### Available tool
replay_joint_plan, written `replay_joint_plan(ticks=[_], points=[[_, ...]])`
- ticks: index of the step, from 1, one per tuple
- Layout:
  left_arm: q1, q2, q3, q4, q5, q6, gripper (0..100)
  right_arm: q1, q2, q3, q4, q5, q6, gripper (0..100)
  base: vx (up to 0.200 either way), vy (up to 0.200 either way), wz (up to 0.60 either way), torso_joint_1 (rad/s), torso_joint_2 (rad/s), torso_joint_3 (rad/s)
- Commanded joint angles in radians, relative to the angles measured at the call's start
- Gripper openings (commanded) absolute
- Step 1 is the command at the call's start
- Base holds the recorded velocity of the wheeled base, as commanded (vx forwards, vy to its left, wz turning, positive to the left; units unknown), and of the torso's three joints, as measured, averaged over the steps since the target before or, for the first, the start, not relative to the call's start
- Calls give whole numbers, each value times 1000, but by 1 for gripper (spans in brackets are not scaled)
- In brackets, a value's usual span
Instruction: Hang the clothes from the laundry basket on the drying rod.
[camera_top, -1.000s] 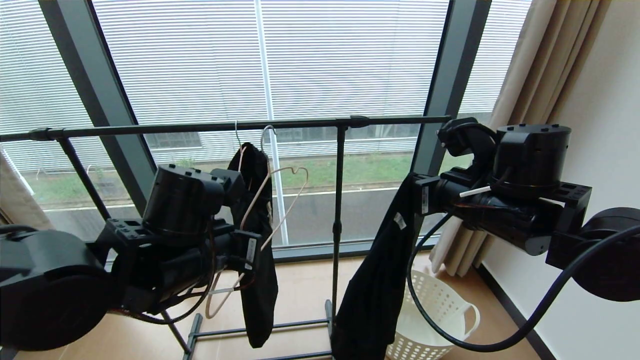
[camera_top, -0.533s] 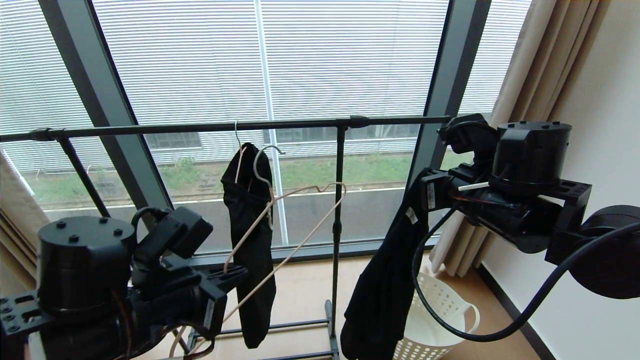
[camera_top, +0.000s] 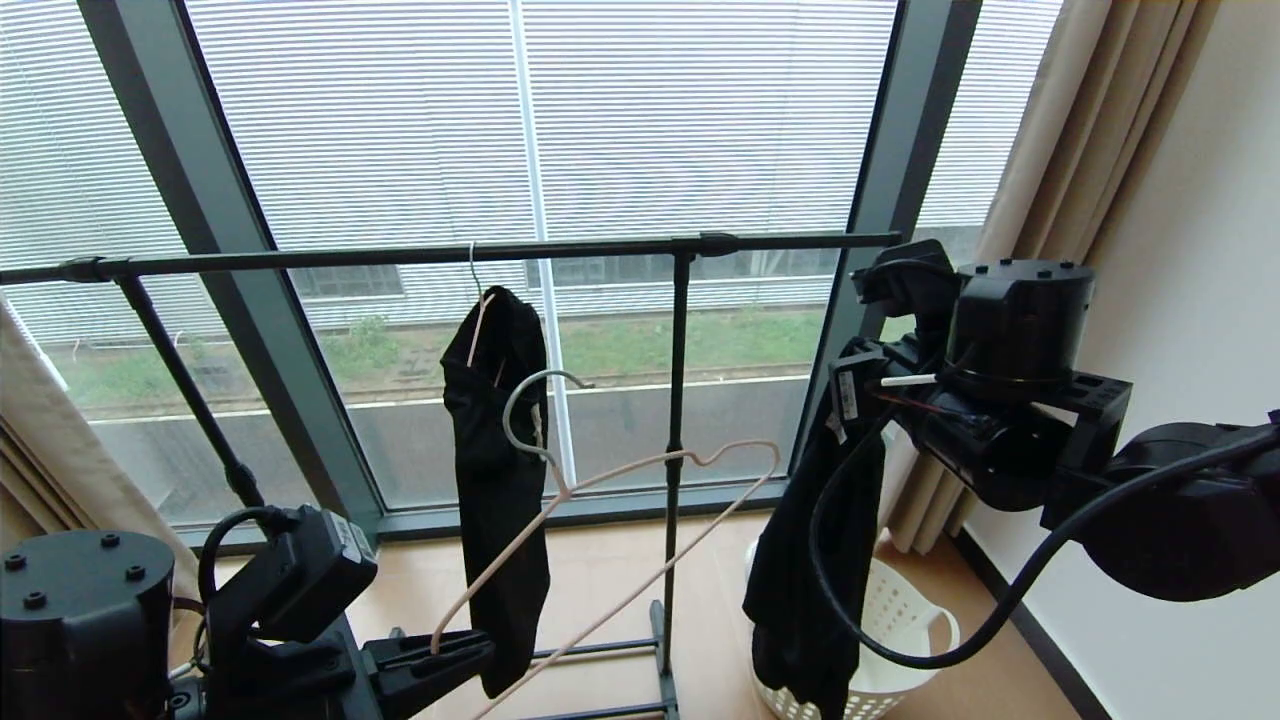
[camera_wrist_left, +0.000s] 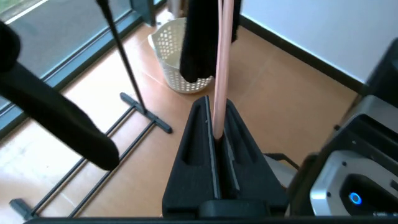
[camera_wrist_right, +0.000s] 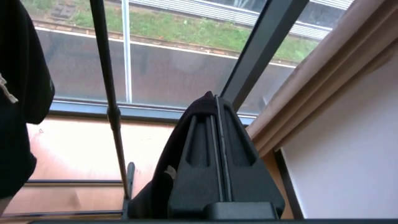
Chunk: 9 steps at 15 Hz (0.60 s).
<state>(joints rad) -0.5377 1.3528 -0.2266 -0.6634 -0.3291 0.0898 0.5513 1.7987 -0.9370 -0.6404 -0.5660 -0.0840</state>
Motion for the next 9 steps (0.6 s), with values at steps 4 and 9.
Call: replay_joint_plan(ticks=[4,9], points=[[1,20,46,-73,-93,-2,0,24,31,-3,-10,0,1,0,0,0,0,0,0,0],[1,74,47,-131,-108,-7,0,55,34,3,-8,-2,3,0,0,0,0,0,0,0]])
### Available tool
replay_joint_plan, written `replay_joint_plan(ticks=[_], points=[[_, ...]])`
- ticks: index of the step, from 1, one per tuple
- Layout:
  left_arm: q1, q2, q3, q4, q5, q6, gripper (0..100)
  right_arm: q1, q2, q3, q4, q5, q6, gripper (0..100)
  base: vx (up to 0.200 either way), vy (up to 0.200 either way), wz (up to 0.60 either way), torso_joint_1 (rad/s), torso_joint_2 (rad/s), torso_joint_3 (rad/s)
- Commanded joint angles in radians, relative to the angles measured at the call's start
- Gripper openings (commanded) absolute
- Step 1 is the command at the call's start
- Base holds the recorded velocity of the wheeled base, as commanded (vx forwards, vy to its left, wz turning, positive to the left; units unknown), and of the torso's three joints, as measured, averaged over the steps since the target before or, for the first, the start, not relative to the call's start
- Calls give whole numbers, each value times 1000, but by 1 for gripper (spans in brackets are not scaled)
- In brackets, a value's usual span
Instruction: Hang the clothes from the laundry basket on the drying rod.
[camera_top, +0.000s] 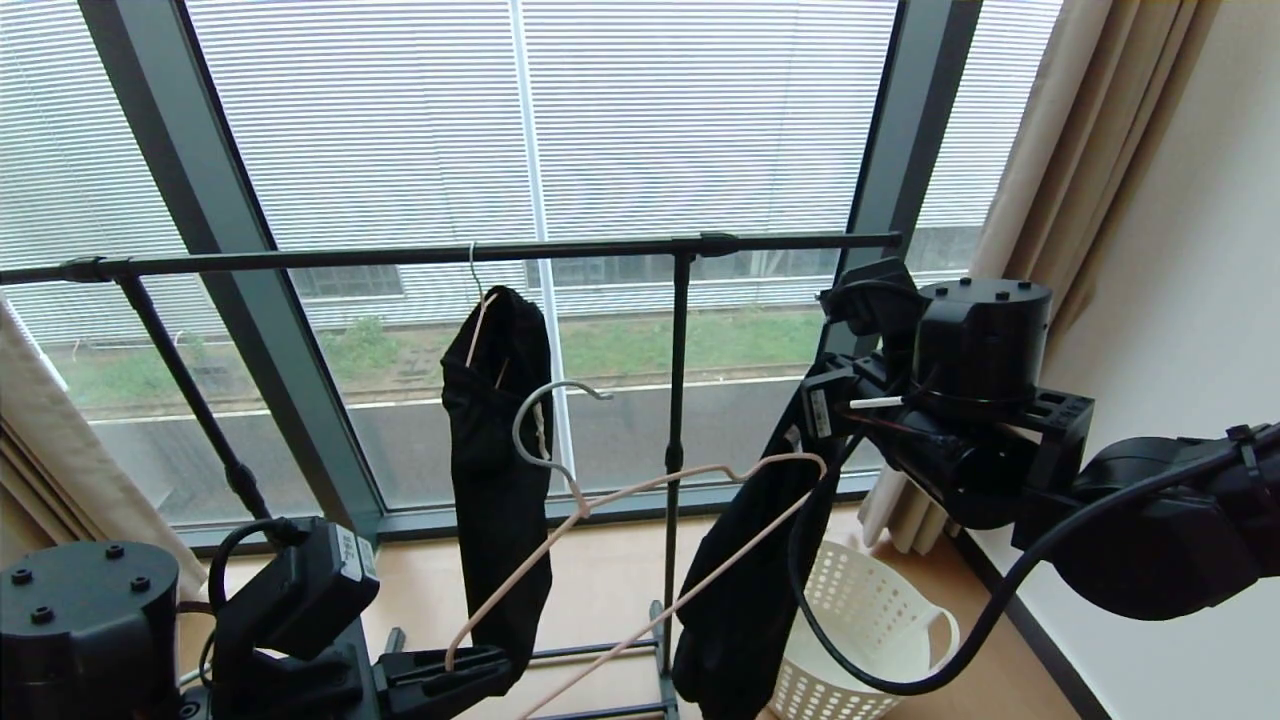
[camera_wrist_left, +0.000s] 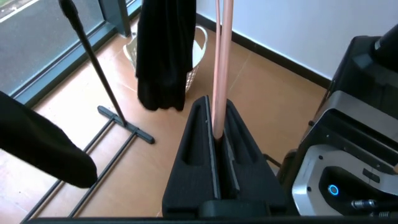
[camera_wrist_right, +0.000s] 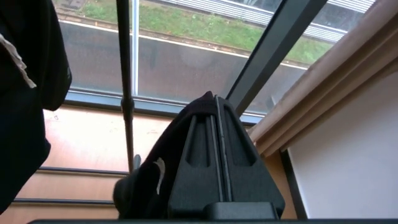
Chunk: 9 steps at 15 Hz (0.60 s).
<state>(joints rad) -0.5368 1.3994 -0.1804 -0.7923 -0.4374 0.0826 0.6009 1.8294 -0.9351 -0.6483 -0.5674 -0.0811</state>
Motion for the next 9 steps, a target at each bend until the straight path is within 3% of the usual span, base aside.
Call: replay_joint_plan(ticks=[1,4,9], points=[[11,52,-1,-21,0,-1,0,17,2,2,-1,-3,0,0,0,0,0,0,0,0],[64,95,-1,-77,0,-1,0,37,1,12,-2,-6,1,0,0,0,0,0,0,0],[97,104,-5,-90,0,-1,0,93,14,24,-2,-15,3,0,0,0,0,0,0,0]])
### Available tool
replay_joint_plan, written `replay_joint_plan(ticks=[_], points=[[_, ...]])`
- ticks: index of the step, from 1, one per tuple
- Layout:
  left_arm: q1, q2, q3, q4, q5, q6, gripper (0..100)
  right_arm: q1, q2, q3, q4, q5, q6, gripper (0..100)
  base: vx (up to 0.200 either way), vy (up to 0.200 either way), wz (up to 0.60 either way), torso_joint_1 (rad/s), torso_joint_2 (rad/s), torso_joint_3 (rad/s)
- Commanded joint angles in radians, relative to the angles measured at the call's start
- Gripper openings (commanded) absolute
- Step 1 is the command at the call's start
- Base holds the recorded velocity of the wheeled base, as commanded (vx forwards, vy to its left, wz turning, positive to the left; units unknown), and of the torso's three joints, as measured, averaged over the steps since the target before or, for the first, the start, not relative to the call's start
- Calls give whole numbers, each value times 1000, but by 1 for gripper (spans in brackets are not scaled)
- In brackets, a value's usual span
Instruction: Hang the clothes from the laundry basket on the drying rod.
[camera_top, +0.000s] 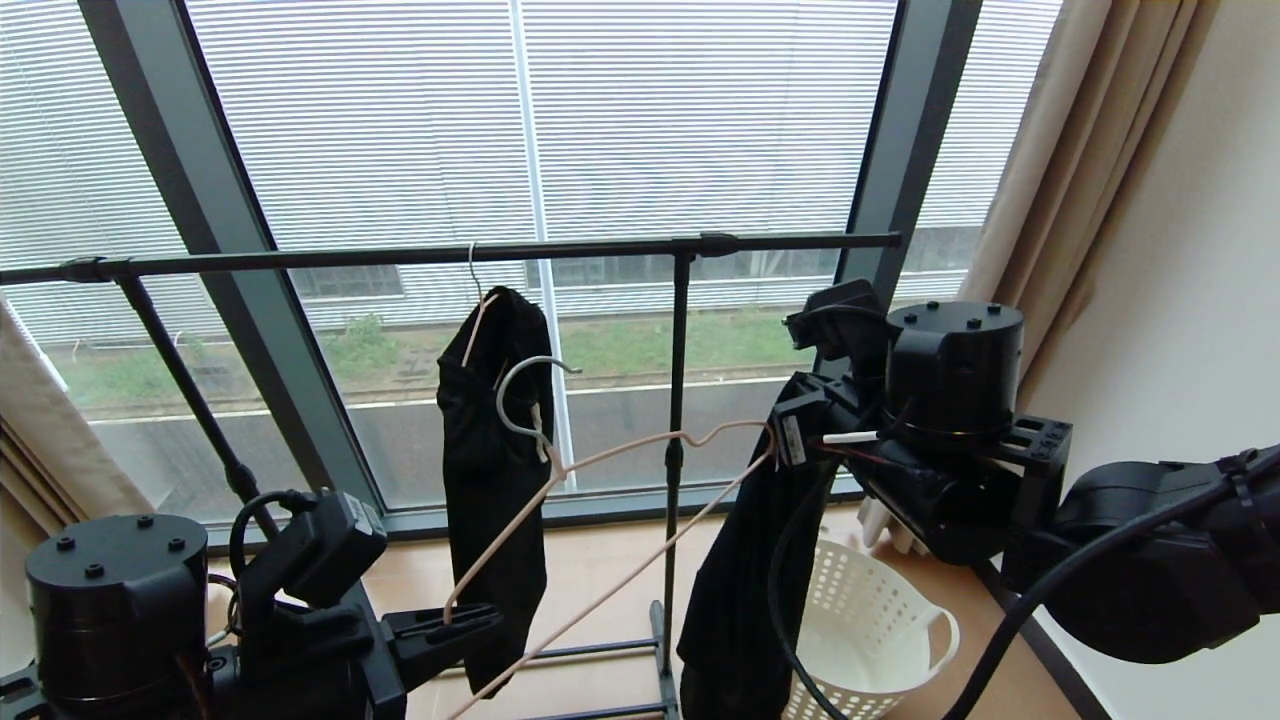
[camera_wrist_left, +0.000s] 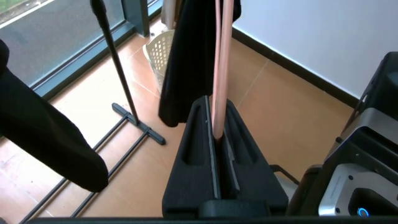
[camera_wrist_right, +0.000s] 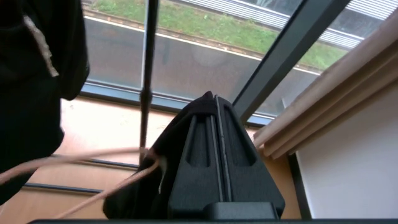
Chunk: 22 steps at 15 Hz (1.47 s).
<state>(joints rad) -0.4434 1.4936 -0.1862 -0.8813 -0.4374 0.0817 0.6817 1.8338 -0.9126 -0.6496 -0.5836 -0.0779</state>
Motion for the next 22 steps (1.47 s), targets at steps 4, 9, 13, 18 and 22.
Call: replay_joint_plan(ticks=[4,9,13,18,22], points=[[-1,4,7,-1,-1,3,0,6,76,-37,-108,-96,-6,0,0,0,0,0,0,0],[-6,4,5,-1,-4,3,0,4,85,-43,-111,-108,-6,0,0,0,0,0,0,0],[-11,8,-1,-1,-10,1,0,4,84,-40,-111,-108,-6,0,0,0,0,0,0,0],[-5,11,-24,-1,-9,-26,0,12,79,-32,-113,-111,-5,0,0,0,0,0,0,0],[0,11,-32,-1,-10,-42,0,39,78,-25,-113,-114,-3,0,0,0,0,0,0,0]])
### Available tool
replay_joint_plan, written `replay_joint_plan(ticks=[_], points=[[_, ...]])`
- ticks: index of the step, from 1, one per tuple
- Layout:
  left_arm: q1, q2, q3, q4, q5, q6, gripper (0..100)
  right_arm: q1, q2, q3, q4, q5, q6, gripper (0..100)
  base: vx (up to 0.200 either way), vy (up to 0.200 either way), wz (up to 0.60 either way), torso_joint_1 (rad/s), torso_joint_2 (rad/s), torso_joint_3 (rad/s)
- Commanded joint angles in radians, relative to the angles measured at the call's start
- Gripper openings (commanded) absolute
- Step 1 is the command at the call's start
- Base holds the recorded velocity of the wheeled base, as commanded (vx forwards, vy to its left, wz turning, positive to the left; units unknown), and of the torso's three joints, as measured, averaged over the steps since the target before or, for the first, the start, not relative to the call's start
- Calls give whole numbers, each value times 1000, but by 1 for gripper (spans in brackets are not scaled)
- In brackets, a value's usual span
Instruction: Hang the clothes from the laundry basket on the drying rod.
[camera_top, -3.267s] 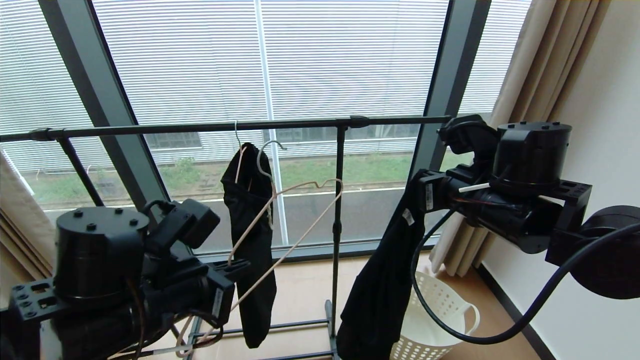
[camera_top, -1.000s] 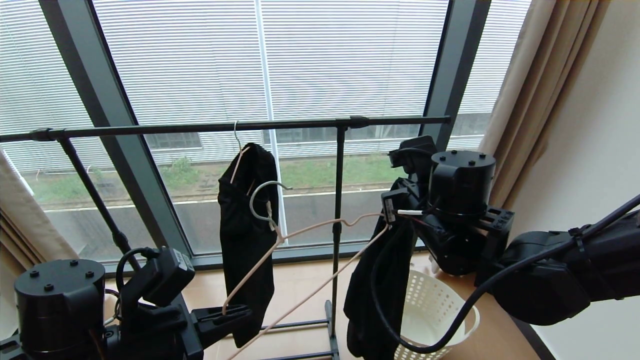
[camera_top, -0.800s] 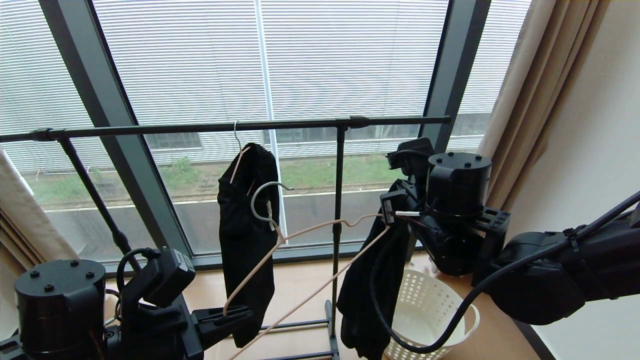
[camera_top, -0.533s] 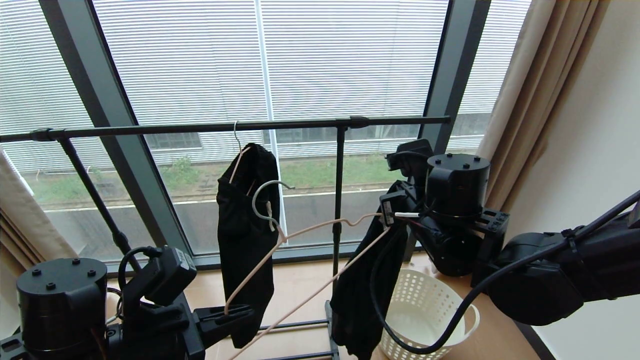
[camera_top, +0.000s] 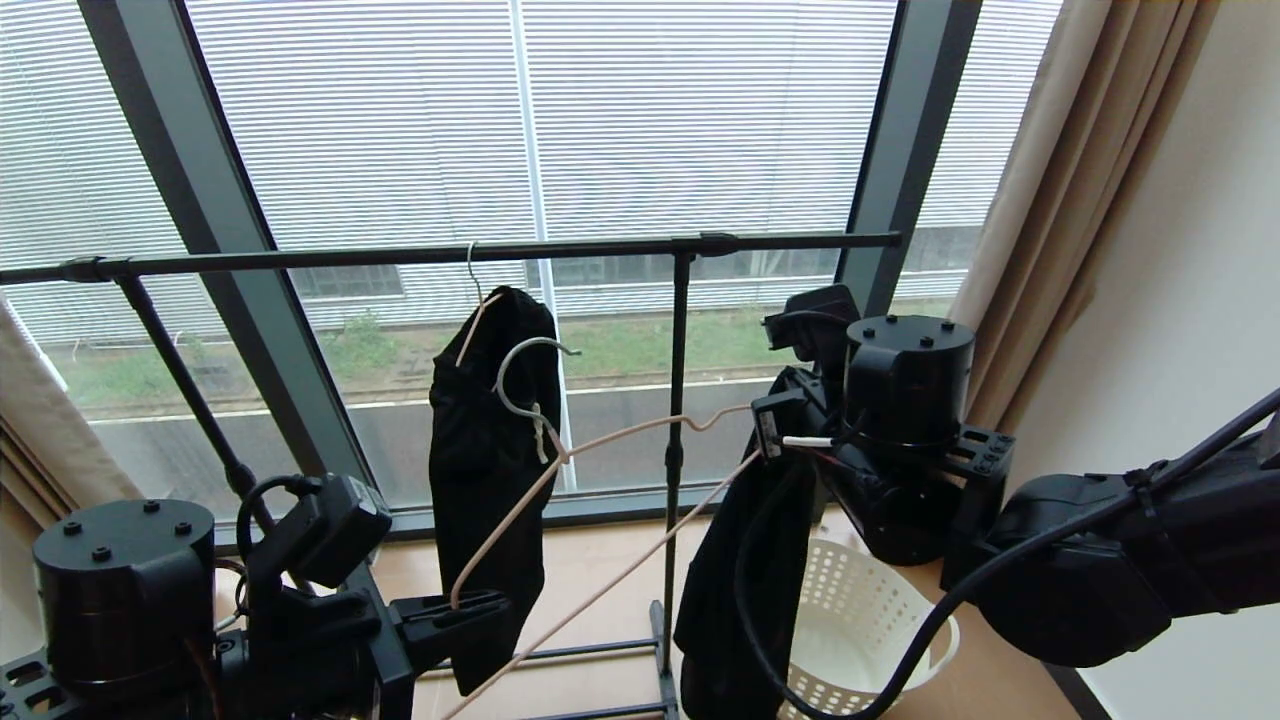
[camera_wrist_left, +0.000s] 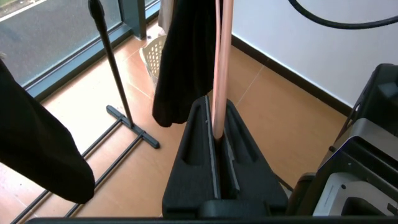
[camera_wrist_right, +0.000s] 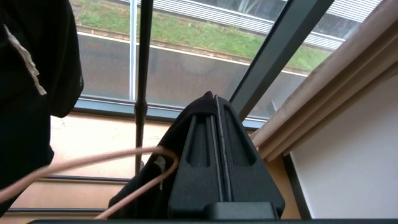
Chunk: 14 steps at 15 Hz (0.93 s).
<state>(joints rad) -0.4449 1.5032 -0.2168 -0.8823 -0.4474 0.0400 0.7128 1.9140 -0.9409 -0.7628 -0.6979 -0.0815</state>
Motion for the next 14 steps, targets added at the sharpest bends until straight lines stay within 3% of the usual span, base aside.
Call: replay_joint_plan(ticks=[1,14], points=[[2,2,-1,-1,0,0,0,11,-3,5,-1,0,0,0,0,0,0,0,0,0],[-49,17,14,-1,1,0,0,47,3,7,-6,-11,3,0,0,0,0,0,0,0]])
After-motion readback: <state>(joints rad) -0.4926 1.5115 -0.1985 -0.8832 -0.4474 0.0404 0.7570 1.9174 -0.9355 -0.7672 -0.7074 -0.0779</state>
